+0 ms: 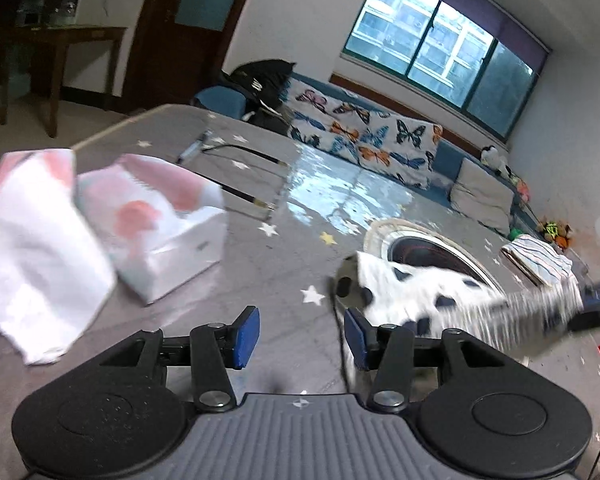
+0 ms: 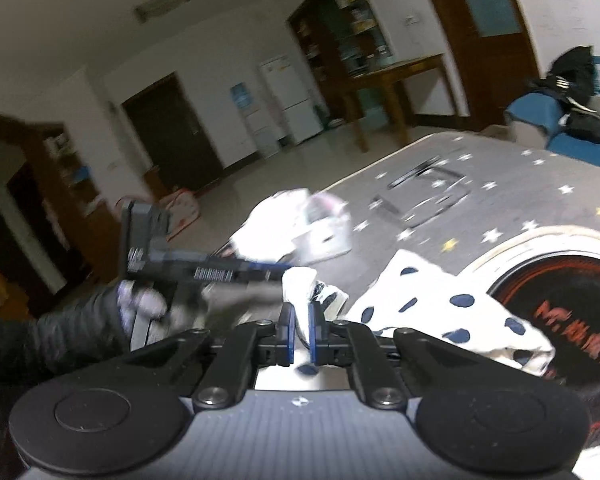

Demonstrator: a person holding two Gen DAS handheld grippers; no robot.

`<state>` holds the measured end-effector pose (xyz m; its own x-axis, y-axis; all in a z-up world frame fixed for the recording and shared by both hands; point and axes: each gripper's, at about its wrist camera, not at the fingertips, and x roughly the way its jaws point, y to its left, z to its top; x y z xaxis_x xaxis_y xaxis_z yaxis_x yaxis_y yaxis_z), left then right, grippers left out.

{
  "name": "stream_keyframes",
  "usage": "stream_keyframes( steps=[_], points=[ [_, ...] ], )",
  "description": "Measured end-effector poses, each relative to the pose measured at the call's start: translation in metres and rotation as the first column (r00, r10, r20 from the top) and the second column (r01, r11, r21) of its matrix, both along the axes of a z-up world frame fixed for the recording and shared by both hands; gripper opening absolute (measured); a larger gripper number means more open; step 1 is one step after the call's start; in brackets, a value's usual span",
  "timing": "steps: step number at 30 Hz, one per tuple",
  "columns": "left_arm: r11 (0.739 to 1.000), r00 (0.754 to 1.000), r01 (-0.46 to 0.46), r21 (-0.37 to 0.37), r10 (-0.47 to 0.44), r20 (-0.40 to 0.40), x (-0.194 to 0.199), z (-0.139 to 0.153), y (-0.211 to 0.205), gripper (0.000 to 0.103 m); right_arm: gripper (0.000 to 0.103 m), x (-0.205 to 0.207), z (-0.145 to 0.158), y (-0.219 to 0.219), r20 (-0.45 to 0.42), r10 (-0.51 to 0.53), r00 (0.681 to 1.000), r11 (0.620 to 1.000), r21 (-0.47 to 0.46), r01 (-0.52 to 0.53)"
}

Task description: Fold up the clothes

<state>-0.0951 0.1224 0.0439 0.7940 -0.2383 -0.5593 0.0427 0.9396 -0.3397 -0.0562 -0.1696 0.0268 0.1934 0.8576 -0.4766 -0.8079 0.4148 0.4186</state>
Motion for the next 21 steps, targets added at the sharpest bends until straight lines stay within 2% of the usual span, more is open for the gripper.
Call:
stream_keyframes(
  steps=[7, 12, 16, 21],
  points=[
    [1.0, 1.0, 0.016, -0.003, -0.016, 0.027, -0.023, 0.009, 0.0, 0.05, 0.006, -0.045, -0.028, -0.005, -0.089, 0.083, 0.993, 0.996, -0.004, -0.084],
    [0.997, 0.995, 0.075, -0.011, -0.074, 0.063, -0.034, 0.017, -0.012, 0.051, 0.004, -0.063, -0.017, -0.01, -0.026, 0.135, 0.99, 0.99, 0.036, -0.135],
    [0.991, 0.987, 0.137, -0.014, -0.135, 0.085, -0.037, 0.021, -0.027, 0.053, 0.004, -0.068, -0.03, -0.005, -0.011, 0.176, 0.984, 0.982, -0.072, -0.176],
    [0.985, 0.984, 0.17, -0.022, -0.168, 0.062, -0.035, 0.015, -0.035, 0.053, 0.009, -0.069, -0.032, -0.008, 0.016, 0.122, 0.992, 0.984, -0.134, -0.119]
  ],
)
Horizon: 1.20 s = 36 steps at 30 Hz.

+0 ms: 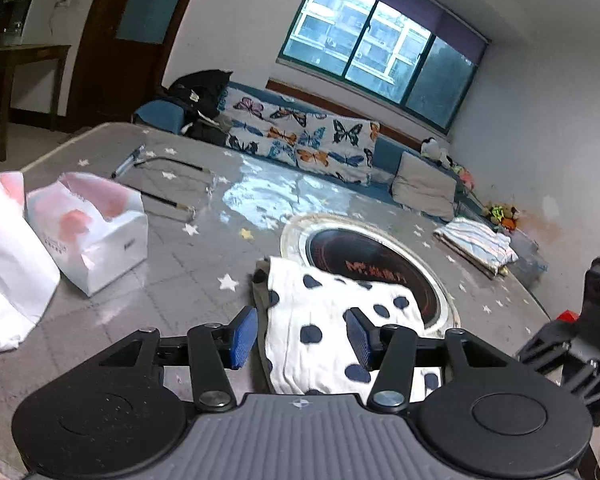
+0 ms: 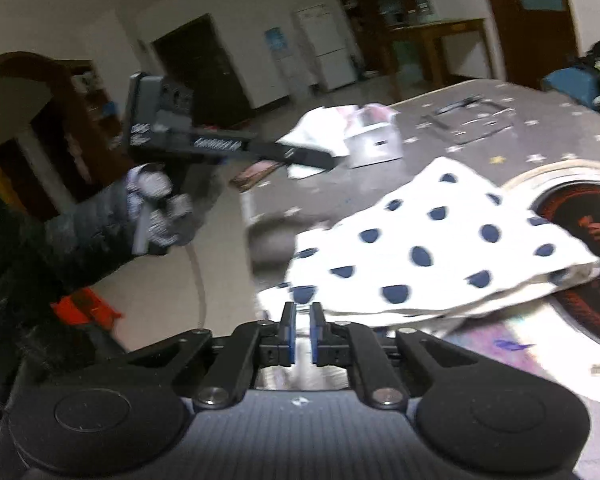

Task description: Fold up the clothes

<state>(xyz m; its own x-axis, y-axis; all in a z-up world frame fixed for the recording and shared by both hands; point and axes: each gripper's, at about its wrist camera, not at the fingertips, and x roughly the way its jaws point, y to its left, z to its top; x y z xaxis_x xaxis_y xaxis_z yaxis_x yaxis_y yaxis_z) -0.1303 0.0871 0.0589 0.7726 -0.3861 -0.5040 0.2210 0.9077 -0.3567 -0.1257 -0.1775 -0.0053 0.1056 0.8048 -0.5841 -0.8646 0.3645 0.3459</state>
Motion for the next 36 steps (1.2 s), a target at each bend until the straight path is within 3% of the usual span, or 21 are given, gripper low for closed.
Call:
stream_keyframes(
  steps=[2, 4, 8, 14, 17, 21, 25, 27, 30, 32, 36],
  points=[
    [1.0, 1.0, 0.003, 0.0, -0.003, -0.021, -0.001, -0.004, -0.001, 0.053, 0.013, -0.005, 0.006, 0.004, 0.049, 0.003, 0.999, 1.0, -0.007, -0.003],
    [1.0, 0.999, 0.006, -0.006, -0.006, -0.042, -0.004, -0.01, -0.001, 0.053, 0.031, -0.01, 0.011, 0.016, 0.109, 0.027, 0.994, 0.999, -0.034, -0.024],
    [1.0, 0.997, 0.013, -0.011, -0.014, -0.074, -0.013, -0.019, -0.002, 0.053, 0.032, -0.019, 0.008, 0.04, 0.21, 0.081, 0.974, 0.992, -0.112, -0.058],
    [0.998, 0.993, -0.001, -0.059, -0.007, -0.119, -0.029, -0.03, 0.002, 0.059, 0.049, -0.037, -0.001, 0.061, 0.324, 0.175, 0.93, 0.969, -0.225, -0.104],
    [0.997, 0.989, -0.011, -0.08, -0.001, -0.147, -0.031, -0.037, 0.001, 0.062, 0.049, -0.045, -0.006, 0.068, 0.367, 0.203, 0.908, 0.956, -0.276, -0.102],
    [0.992, 0.982, -0.031, -0.118, 0.008, -0.188, -0.03, -0.046, 0.002, 0.064, 0.038, -0.05, -0.013, 0.073, 0.404, 0.205, 0.892, 0.942, -0.33, -0.067],
    [0.986, 0.976, -0.036, -0.16, 0.0, -0.216, -0.03, -0.052, 0.003, 0.061, 0.028, -0.052, -0.012, 0.07, 0.406, 0.195, 0.893, 0.945, -0.323, -0.059],
    [0.982, 0.976, -0.035, -0.186, -0.006, -0.218, -0.03, -0.053, 0.004, 0.04, 0.024, -0.052, -0.009, 0.067, 0.413, 0.188, 0.891, 0.949, -0.31, -0.057],
    [0.974, 0.977, -0.04, -0.224, -0.008, -0.211, -0.031, -0.048, 0.006, 0.019, 0.021, -0.052, -0.003, 0.062, 0.421, 0.173, 0.89, 0.957, -0.285, -0.052],
    [0.968, 0.978, -0.043, -0.249, -0.01, -0.206, -0.032, -0.045, 0.007, 0.011, 0.02, -0.051, 0.0, 0.059, 0.422, 0.164, 0.892, 0.962, -0.27, -0.049],
    [0.956, 0.986, -0.025, -0.293, -0.025, -0.164, -0.043, -0.028, 0.009, 0.009, 0.017, -0.053, 0.011, 0.046, 0.411, 0.143, 0.9, 0.974, -0.218, -0.055]
  ],
)
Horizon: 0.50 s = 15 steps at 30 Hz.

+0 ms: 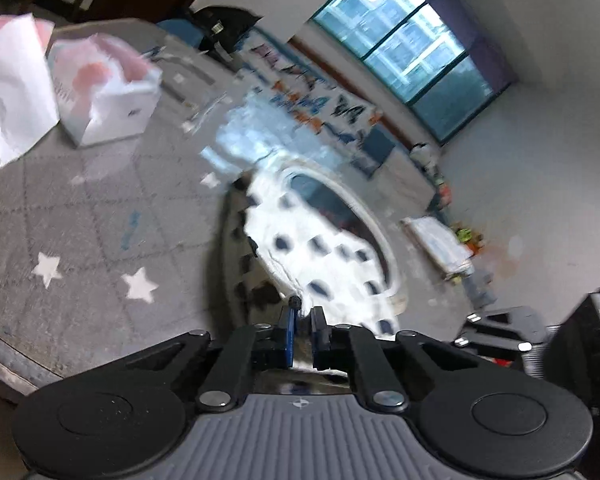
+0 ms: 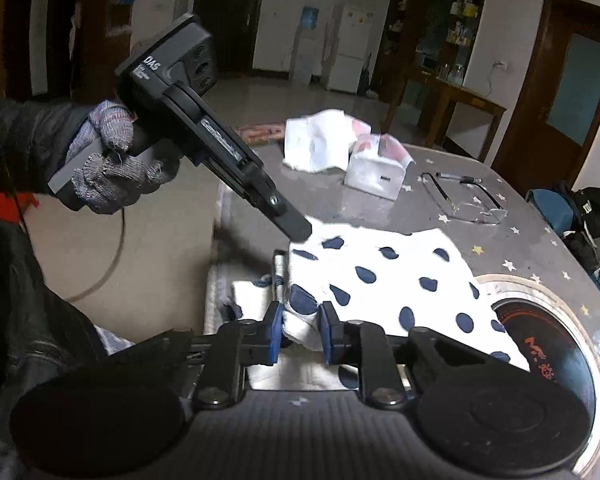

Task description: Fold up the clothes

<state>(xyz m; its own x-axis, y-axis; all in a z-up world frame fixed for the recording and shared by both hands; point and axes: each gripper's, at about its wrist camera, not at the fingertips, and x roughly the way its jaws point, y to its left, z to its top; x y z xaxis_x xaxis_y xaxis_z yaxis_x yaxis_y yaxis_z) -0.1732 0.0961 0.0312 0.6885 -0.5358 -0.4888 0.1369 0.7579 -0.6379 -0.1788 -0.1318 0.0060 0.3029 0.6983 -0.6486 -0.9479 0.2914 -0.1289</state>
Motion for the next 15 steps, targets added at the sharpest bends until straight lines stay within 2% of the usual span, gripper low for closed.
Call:
stream_keyframes(
  steps=[2, 5, 8, 10, 11, 12, 13, 15],
  points=[
    [1.0, 1.0, 0.016, 0.012, -0.017, 0.021, -0.007, 0.008, -0.002, 0.009, 0.017, -0.003, 0.0, -0.005, -0.008, 0.014, 1.0, 1.0, 0.007, -0.014],
    [0.997, 0.999, 0.051, 0.064, -0.051, -0.008, -0.008, 0.005, -0.007, 0.009, 0.017, -0.003, -0.011, -0.006, -0.046, 0.023, 0.999, 1.0, -0.011, -0.024],
    [0.994, 0.998, 0.048, 0.096, -0.044, -0.037, -0.007, 0.004, -0.004, 0.014, 0.019, -0.002, -0.014, -0.007, -0.06, 0.027, 0.998, 1.0, -0.011, -0.027],
    [0.992, 0.999, 0.047, 0.12, -0.045, -0.022, -0.007, 0.011, -0.002, 0.023, 0.022, 0.003, -0.007, -0.012, -0.092, 0.029, 0.995, 1.0, 0.006, -0.028],
    [0.989, 0.999, 0.05, 0.139, -0.049, -0.008, -0.008, 0.016, -0.002, 0.037, 0.024, 0.005, -0.003, -0.015, -0.112, 0.031, 0.993, 0.999, 0.016, -0.029],
    [0.986, 0.999, 0.046, 0.163, -0.049, 0.016, -0.009, 0.022, -0.002, 0.044, 0.027, 0.009, 0.001, -0.019, -0.13, 0.025, 0.991, 0.999, 0.028, -0.022],
    [0.982, 0.998, 0.042, 0.185, -0.05, 0.04, -0.01, 0.029, -0.003, 0.044, 0.027, 0.013, 0.004, -0.023, -0.147, 0.013, 0.989, 0.999, 0.043, -0.007],
    [0.983, 0.995, 0.048, 0.178, -0.062, 0.072, -0.007, 0.032, -0.008, 0.042, 0.027, 0.026, 0.008, -0.027, -0.163, -0.036, 0.986, 0.997, 0.057, 0.046]
  ],
)
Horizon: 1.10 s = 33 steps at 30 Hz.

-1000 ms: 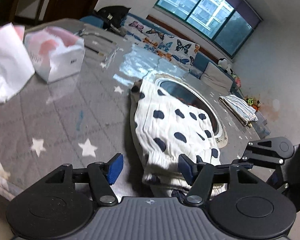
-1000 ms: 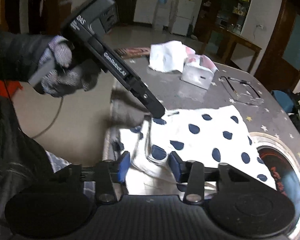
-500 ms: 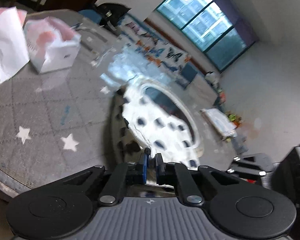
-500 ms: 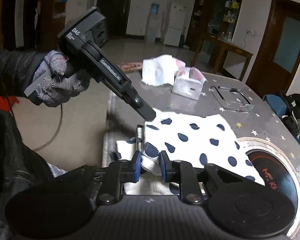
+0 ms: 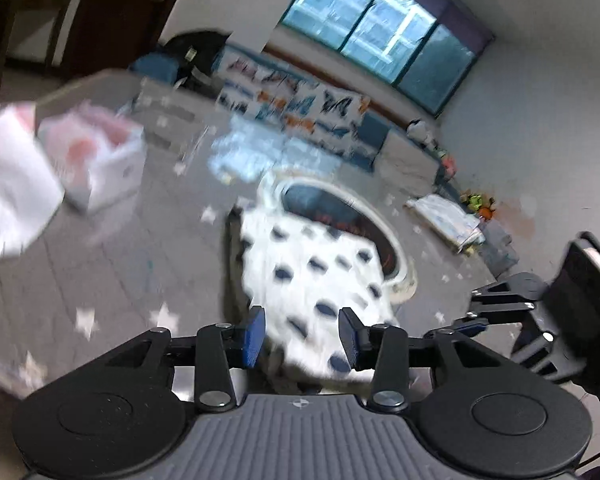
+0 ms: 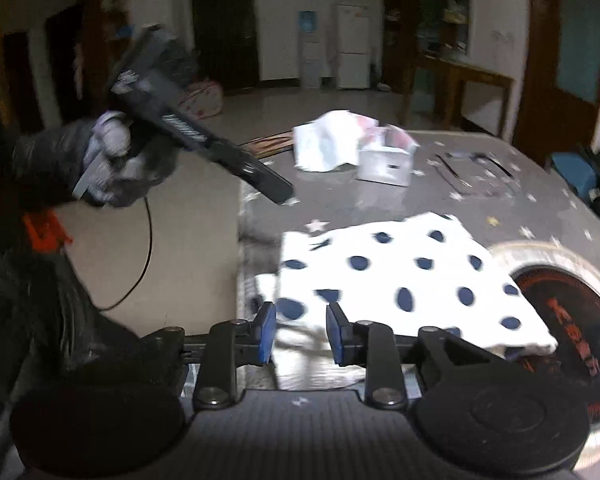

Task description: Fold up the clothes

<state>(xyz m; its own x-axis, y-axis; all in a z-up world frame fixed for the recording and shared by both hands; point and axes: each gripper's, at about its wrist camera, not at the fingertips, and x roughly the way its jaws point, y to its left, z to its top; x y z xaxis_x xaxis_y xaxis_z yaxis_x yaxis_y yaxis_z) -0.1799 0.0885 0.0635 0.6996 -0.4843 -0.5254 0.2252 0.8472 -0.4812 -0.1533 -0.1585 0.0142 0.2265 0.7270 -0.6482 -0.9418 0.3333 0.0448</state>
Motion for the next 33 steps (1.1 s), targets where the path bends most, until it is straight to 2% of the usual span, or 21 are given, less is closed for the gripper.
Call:
stream_keyframes(
  steps=[3, 8, 12, 20, 24, 27, 30, 33],
  points=[
    [1.0, 0.999, 0.019, -0.013, -0.019, 0.046, 0.005, 0.005, -0.007, 0.042, 0.027, 0.021, 0.003, -0.003, -0.012, -0.095, 0.995, 0.995, 0.011, 0.095],
    [0.995, 0.995, 0.103, -0.011, -0.102, 0.018, 0.031, -0.014, -0.042, 0.038, 0.027, 0.068, -0.004, 0.0, 0.004, -0.269, 0.963, 0.963, 0.018, 0.269],
    [0.986, 0.986, 0.166, 0.015, -0.165, -0.039, 0.036, -0.031, -0.065, 0.038, 0.027, 0.102, -0.021, 0.007, -0.032, -0.327, 0.944, 0.944, 0.019, 0.328],
    [0.985, 0.981, 0.173, 0.009, -0.171, -0.094, 0.028, -0.051, -0.068, 0.038, 0.028, 0.15, -0.071, 0.008, -0.078, -0.44, 0.895, 0.898, -0.065, 0.435],
    [0.986, 0.982, 0.165, 0.004, -0.164, -0.088, 0.019, -0.046, -0.064, 0.04, 0.035, 0.158, -0.064, 0.004, -0.052, -0.461, 0.886, 0.887, -0.041, 0.46],
    [0.989, 0.987, 0.148, -0.003, -0.148, -0.063, 0.005, -0.036, -0.058, 0.042, 0.049, 0.164, -0.059, 0.004, -0.037, -0.452, 0.891, 0.892, -0.031, 0.451],
    [0.993, 0.992, 0.118, 0.016, -0.117, -0.054, -0.014, -0.03, -0.048, 0.047, 0.052, 0.175, -0.06, 0.006, -0.07, -0.437, 0.897, 0.899, -0.039, 0.435],
    [0.995, 0.992, 0.099, 0.024, -0.097, -0.082, -0.029, -0.032, -0.038, 0.049, 0.052, 0.188, -0.067, 0.006, -0.149, -0.432, 0.89, 0.902, -0.047, 0.43]
  ],
)
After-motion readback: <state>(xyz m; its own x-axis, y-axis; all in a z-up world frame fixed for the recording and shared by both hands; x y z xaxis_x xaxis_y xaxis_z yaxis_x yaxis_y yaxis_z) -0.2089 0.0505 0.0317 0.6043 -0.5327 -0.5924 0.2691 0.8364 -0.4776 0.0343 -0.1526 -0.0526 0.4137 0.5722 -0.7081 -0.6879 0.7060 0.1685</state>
